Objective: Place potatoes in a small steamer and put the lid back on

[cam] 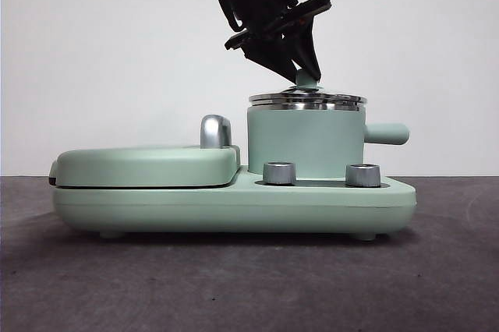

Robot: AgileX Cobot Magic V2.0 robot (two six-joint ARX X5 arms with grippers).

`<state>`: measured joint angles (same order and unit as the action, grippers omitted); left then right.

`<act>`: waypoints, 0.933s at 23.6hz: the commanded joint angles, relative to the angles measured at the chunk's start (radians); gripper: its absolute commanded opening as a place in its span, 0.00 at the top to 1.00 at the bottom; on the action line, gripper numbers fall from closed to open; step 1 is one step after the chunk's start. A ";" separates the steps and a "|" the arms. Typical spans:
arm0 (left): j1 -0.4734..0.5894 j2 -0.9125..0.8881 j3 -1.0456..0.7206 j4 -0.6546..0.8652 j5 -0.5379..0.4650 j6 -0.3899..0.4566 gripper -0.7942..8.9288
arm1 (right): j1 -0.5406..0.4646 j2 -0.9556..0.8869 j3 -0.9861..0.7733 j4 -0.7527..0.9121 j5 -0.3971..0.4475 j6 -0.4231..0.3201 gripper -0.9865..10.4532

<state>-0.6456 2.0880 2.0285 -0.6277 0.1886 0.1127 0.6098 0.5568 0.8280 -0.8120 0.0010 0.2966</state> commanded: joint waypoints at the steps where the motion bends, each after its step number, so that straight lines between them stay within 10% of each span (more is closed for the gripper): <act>1: -0.010 0.019 0.026 0.023 0.012 0.010 0.90 | 0.010 0.002 0.008 0.004 0.003 0.014 0.55; 16: -0.014 0.060 0.026 0.017 -0.016 0.005 0.88 | 0.010 0.002 0.008 0.003 0.003 0.014 0.55; 22: -0.016 0.017 0.056 0.006 -0.016 -0.027 0.37 | 0.010 0.002 0.008 0.003 0.003 0.014 0.55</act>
<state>-0.6525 2.1040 2.0483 -0.6319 0.1719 0.0925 0.6098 0.5568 0.8280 -0.8120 0.0010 0.2966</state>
